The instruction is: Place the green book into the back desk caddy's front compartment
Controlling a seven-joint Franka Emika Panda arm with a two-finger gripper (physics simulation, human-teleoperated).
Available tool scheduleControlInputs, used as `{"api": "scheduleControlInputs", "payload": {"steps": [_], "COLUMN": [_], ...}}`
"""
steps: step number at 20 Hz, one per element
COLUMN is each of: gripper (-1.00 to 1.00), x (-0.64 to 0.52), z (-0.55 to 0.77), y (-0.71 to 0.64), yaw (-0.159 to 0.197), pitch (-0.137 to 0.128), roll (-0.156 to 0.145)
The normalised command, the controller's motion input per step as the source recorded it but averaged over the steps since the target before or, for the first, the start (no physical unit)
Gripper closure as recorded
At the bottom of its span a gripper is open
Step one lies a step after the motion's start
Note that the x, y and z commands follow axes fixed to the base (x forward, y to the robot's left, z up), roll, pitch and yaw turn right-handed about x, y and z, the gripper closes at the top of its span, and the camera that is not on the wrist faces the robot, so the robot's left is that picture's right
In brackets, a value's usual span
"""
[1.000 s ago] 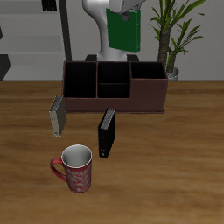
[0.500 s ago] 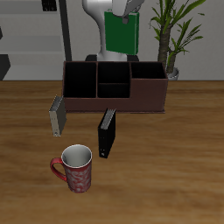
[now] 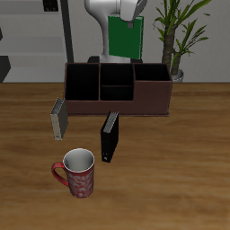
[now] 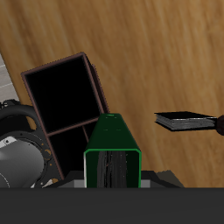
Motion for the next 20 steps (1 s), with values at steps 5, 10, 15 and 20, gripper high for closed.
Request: {"api": "scheduleControlInputs", "payload": {"steps": [5,10,15,20], "gripper": [1.0,1.0,1.0,1.0], "x": [-0.07,-0.06,-0.13,-0.13], "z": [-0.1,-0.06,-0.06,-0.06], "y": [0.08,0.03,-0.06,0.02], "yaw": [0.059,0.041,0.04,0.056], "pitch": [0.002,-0.014,-0.012,-0.005], "roll": [-0.002,-0.011,-0.025,-0.002]}}
